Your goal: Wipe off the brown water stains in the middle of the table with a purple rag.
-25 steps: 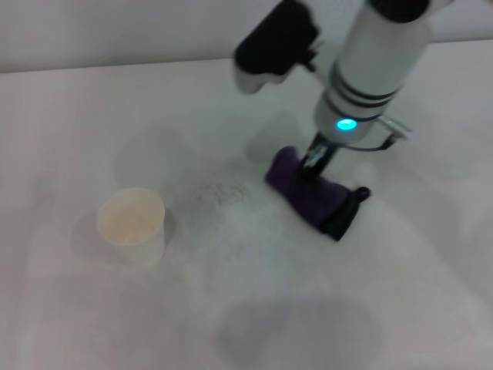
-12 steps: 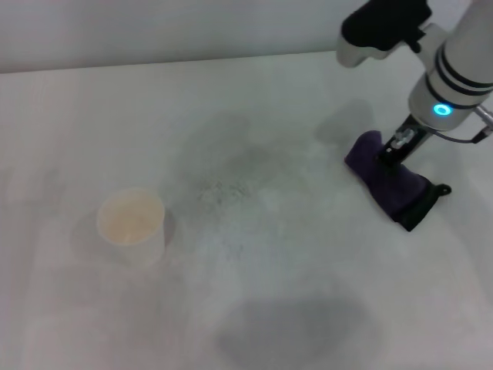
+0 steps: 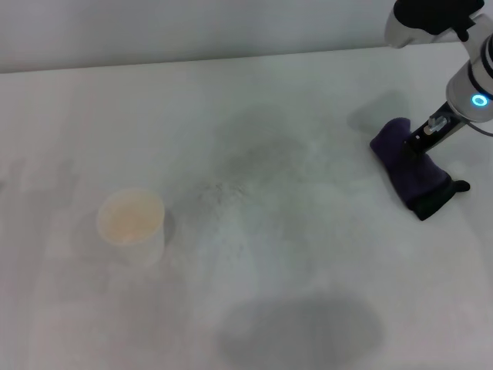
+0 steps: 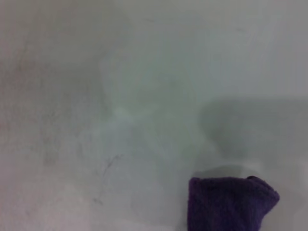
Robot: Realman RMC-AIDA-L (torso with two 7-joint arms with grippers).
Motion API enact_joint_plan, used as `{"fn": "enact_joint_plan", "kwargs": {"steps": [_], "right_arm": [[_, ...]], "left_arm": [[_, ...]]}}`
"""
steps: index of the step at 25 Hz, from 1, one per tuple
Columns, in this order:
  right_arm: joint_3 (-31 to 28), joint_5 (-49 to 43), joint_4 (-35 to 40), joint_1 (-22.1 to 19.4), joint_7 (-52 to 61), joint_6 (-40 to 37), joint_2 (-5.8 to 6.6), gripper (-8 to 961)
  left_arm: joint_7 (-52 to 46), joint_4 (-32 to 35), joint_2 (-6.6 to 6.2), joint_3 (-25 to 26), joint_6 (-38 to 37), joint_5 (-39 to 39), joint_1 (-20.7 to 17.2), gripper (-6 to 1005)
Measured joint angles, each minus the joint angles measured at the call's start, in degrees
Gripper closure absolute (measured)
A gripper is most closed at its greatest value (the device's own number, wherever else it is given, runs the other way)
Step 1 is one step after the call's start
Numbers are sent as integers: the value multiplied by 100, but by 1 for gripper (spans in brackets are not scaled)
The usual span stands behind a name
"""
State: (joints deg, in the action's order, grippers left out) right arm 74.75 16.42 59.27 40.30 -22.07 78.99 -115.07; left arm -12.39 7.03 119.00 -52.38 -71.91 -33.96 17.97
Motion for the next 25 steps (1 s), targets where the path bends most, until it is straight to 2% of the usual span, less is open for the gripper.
{"fn": "enact_joint_plan", "kwargs": {"steps": [9,14,20,25], "right_arm": [[-3,126,-290,67,-151,-66,-35,721],[-124,360,-139,-38,-179,-203,-21,701],[-686,601,73,-362,-689,-572,-28,530],[-1166,1438,137,-865,-1693,-1378,0,530]], "left_arm": [[0,0,0,0,4,-3,27,121],[36,0,0,-6,4,-26,32,121],[49,0,-4,-10,20,-71,76,122],[61,13,-15,-10,27,-76,61,122]]}}
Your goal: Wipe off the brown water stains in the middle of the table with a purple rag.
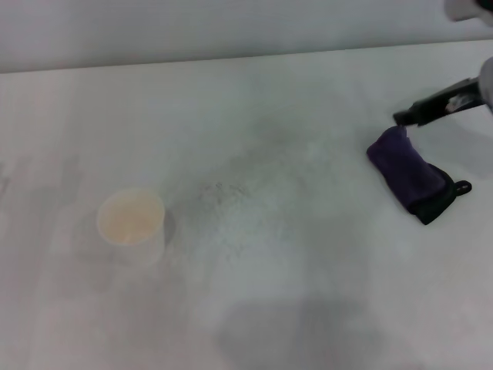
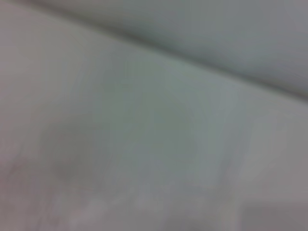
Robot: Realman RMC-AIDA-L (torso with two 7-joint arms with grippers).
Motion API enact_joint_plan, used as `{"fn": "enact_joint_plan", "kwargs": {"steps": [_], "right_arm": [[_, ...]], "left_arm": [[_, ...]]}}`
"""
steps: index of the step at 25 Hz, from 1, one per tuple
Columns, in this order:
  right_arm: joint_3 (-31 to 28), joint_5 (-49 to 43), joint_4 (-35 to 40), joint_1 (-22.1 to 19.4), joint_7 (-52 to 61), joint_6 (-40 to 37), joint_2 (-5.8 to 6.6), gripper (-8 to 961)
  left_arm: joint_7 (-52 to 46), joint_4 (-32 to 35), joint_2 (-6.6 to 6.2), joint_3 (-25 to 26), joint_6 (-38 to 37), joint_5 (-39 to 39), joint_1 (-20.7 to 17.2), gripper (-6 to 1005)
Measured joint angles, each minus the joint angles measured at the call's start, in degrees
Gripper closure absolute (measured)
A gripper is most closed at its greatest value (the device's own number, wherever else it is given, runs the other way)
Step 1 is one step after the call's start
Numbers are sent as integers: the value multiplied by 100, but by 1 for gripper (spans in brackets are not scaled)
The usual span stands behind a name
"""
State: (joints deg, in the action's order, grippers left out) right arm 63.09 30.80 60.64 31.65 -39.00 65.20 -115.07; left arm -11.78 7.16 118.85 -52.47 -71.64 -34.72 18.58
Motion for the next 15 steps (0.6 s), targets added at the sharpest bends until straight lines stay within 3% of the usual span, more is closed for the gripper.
{"fn": "enact_joint_plan", "kwargs": {"steps": [8,15], "right_arm": [[-1450,1754,-897,-301,-2417,-1236,21,530],[-2741,4273,-2100,-576,-5323,-1494,15,530]], "left_arm": [[204,-57,57,44,-31,162,37,121],[207,-345,81,45,-169,667,154,121]]}}
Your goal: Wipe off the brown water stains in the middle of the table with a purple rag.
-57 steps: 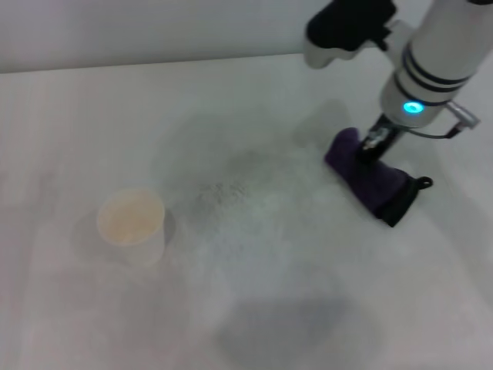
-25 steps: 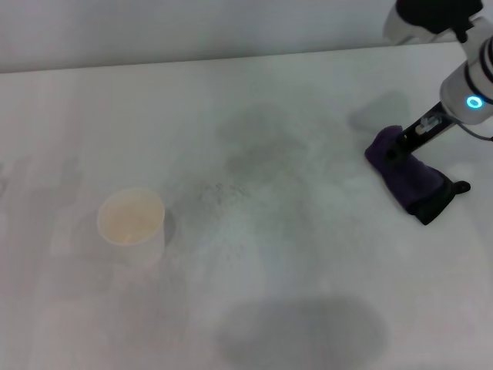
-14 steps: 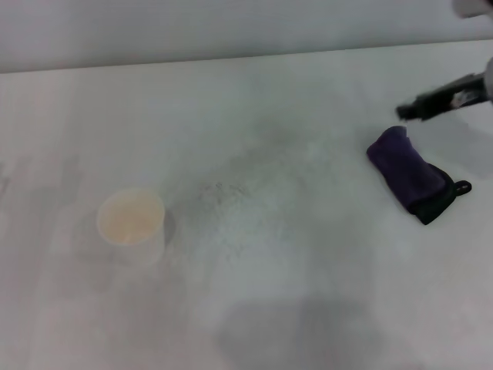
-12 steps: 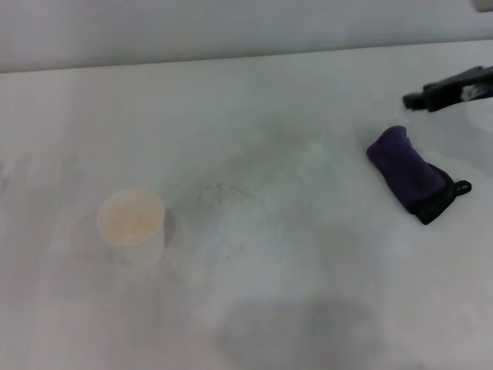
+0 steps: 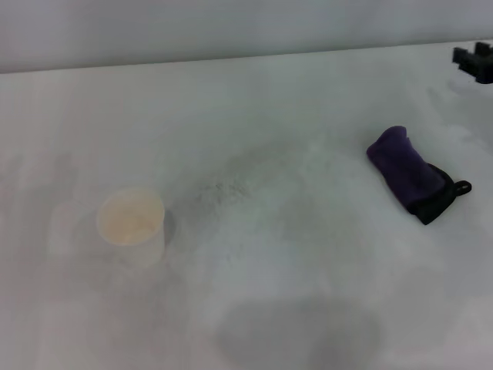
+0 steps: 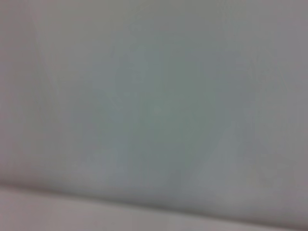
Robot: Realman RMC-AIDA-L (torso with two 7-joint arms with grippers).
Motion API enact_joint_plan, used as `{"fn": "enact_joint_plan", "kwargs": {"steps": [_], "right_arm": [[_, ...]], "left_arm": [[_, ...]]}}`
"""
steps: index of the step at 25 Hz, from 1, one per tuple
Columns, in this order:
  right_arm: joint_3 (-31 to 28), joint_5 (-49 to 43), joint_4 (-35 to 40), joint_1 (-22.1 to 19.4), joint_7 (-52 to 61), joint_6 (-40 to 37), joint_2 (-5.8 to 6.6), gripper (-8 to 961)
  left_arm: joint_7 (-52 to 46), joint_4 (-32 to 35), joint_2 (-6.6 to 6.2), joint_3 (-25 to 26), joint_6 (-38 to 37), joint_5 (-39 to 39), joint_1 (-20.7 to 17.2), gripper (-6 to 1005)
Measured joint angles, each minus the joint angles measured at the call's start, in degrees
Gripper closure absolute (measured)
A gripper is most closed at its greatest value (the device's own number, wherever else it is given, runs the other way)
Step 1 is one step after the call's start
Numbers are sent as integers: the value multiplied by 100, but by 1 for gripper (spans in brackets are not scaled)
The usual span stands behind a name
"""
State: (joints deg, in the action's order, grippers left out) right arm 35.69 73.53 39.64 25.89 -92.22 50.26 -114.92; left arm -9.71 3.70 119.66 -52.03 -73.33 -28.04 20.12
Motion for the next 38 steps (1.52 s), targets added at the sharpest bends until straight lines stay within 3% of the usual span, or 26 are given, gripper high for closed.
{"fn": "enact_joint_plan", "kwargs": {"steps": [4,9,15,22,38], "right_arm": [[-388,1492,-815,-146,-2095,224,1,530],[-433,3218,-1685,-392,-4328,955,-30,530],[-440,4489,-2405,-482,-5625,1471,-25,530],[-478,4738,-2485,-497,-6009,1524,-21,530],[-1254,4954,-2628,-469,-6507,1583,-19,530]], "left_arm": [[4,-98,5,-2,-56,47,-18,121],[4,-330,5,-36,-68,28,53,122],[35,-462,6,-80,-132,-7,114,122],[14,-512,30,-122,-207,-15,163,122],[32,-526,-19,-111,-166,18,401,122]]}}
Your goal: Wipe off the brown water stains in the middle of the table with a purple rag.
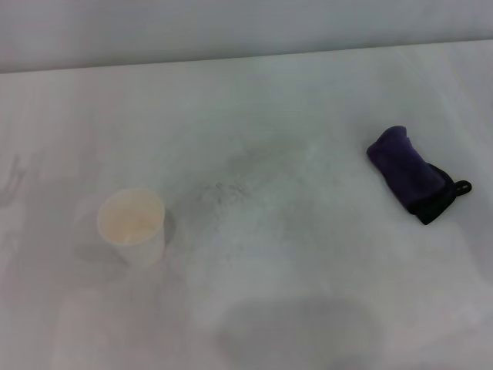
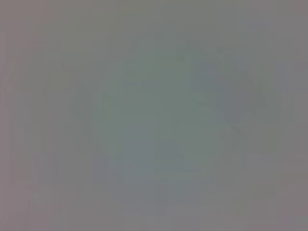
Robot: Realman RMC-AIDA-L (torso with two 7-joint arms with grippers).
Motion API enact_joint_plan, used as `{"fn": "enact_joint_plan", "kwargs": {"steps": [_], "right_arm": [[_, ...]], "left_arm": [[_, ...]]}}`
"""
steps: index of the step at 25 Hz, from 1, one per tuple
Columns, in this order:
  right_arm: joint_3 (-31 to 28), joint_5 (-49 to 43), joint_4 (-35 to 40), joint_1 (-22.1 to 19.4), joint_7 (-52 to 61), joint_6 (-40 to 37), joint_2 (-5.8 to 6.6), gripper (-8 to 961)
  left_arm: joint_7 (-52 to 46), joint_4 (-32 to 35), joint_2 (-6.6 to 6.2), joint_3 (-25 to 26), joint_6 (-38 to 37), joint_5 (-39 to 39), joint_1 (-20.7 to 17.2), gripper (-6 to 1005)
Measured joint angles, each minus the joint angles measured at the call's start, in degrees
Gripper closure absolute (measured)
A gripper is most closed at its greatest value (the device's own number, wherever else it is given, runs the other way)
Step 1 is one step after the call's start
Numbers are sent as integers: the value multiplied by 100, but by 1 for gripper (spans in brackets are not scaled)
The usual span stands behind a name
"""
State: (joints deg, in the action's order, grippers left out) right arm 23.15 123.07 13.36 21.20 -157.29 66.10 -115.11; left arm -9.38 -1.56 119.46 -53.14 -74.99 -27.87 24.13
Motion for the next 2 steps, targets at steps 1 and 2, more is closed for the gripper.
{"fn": "enact_joint_plan", "kwargs": {"steps": [1,2], "right_arm": [[-26,10,0,12,-38,0,2,530],[-50,19,0,22,-78,0,3,530]], "left_arm": [[-15,14,1,28,85,54,49,123],[-15,14,1,28,85,54,49,123]]}}
